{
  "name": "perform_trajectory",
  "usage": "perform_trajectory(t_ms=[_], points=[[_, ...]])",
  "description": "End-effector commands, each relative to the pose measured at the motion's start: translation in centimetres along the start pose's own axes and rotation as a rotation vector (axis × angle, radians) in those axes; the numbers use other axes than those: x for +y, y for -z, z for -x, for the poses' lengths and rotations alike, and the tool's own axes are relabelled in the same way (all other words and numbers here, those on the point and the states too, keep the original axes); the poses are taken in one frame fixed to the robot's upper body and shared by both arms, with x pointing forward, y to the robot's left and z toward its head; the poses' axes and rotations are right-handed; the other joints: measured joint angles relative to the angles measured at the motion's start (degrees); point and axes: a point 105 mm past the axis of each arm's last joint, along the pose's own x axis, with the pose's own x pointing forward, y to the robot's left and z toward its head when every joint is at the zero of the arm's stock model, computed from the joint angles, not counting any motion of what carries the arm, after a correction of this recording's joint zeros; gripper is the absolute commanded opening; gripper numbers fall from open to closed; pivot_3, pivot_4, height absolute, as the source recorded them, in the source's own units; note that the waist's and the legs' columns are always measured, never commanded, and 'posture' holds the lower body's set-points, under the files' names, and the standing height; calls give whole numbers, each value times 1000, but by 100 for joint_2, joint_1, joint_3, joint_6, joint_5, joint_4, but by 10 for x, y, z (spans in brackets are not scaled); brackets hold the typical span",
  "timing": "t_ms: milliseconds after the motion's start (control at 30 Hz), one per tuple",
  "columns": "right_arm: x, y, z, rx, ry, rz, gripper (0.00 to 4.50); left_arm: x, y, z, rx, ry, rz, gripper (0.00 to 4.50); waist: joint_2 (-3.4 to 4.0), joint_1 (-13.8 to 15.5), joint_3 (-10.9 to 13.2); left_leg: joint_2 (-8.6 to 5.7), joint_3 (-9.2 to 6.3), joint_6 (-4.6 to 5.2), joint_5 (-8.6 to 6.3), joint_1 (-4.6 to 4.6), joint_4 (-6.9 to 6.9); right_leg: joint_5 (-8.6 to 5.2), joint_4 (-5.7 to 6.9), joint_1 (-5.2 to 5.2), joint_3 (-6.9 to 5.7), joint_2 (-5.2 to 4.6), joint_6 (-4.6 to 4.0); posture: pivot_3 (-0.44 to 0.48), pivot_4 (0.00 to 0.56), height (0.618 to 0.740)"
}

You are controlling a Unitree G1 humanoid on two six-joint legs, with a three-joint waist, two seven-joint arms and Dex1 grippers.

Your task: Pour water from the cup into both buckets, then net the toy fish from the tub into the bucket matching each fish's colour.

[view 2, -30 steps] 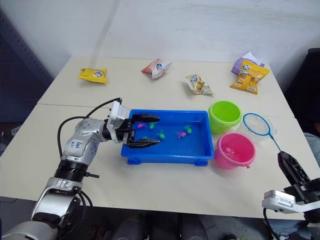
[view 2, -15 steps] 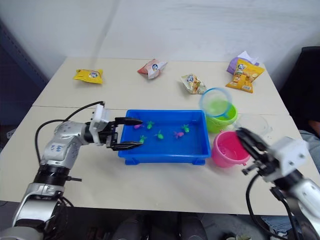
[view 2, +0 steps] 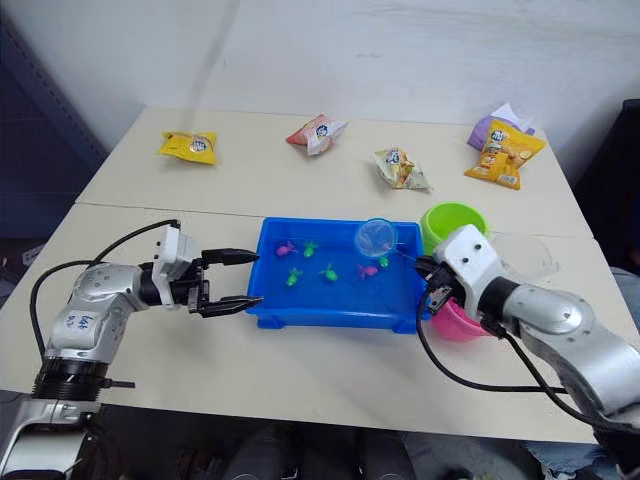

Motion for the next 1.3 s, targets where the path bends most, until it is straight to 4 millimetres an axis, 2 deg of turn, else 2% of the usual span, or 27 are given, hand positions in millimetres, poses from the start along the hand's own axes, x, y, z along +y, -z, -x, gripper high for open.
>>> perform_trajectory(t_ms=[33,233,567,767,867,1000,1167,1300], points=[[-13,-2,-5,25,41,254,0,0,-12,2,-33,-19,-37,4477,0,-1,0,0,1,0,0,0,0,0,-1,0,0,0,1,0,150,738],[-13,4,-13,74,-2,475,0,0,-12,2,-32,-27,-39,4477,0,-3,0,0,2,-1,1,0,-4,0,-1,-4,-1,3,0,0,150,738],[-5,14,-19,136,-76,617,0,0,-11,0,-36,-23,-39,4477,0,-6,0,0,3,-3,1,0,-2,0,1,-3,-1,3,1,0,150,738],[5,11,-20,157,-161,651,0,0,-10,-1,-35,-23,-38,4477,0,-11,0,0,3,-3,1,1,-1,0,2,-3,-1,3,0,0,150,738],[14,18,-15,192,-227,604,0,0,-9,-2,-35,-22,-34,4477,0,-3,0,0,2,-4,1,0,-2,0,-1,-2,-2,3,0,0,150,738],[20,17,-12,184,-253,507,0,-1,-8,-2,-38,-22,-31,4477,0,-1,0,0,2,-3,0,0,-1,0,-1,-1,-3,2,1,0,150,738],[14,11,-3,157,-212,332,0,-1,-8,-3,-42,-23,-29,4477,0,-3,0,0,0,-4,0,2,0,0,2,0,-3,3,0,0,150,738],[17,6,9,108,-227,195,0,-2,-7,-2,-40,-25,-28,4477,0,3,0,0,0,-4,0,1,-1,0,-1,1,-3,2,0,0,150,738]])
